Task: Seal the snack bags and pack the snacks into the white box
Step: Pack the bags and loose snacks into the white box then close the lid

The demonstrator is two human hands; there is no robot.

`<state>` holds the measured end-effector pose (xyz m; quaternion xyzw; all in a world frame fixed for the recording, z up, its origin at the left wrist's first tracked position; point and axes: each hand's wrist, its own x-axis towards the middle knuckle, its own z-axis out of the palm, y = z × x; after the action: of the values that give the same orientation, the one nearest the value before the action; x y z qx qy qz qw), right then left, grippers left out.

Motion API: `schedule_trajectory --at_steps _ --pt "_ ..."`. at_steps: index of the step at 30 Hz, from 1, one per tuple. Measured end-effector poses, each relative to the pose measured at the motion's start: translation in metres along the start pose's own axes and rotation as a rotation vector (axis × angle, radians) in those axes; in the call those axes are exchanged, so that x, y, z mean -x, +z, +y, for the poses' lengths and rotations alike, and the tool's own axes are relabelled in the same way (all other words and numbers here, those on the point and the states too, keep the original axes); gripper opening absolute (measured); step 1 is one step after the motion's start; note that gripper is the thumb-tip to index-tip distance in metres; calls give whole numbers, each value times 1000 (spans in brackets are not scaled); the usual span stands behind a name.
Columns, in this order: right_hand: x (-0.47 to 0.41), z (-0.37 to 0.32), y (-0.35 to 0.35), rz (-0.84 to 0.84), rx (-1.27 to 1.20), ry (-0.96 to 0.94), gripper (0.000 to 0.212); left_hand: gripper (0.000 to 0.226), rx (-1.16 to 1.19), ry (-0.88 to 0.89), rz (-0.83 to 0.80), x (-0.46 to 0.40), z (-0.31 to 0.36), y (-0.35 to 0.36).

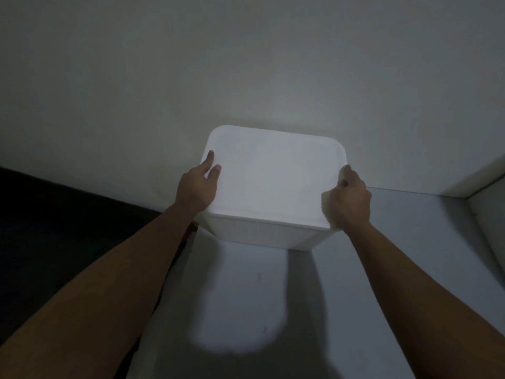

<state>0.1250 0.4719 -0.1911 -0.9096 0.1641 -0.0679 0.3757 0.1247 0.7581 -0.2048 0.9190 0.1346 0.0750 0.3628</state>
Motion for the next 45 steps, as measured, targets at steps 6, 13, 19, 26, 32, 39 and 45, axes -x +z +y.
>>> schedule_trajectory --at_steps 6,13,19,26,32,39,45 --pt "4 -4 -3 22 -26 18 21 45 -47 1 8 -3 -1 3" --pt "13 -12 -6 78 -96 45 32 47 40 -17 2 0 -2 3" --pt "12 -7 -4 51 -110 39 37 47 54 -21 -1 0 -5 3" --pt "11 -5 -3 33 -89 56 40 54 19 -24 49 3 -3 3" --pt "4 0 4 0 12 57 39 56 147 -117 22 3 -2 1" --pt "-1 -2 3 37 14 12 22 54 114 -123 57 -6 0 5" --pt "-15 -3 10 87 56 13 18 53 86 -98 88 -21 0 9"
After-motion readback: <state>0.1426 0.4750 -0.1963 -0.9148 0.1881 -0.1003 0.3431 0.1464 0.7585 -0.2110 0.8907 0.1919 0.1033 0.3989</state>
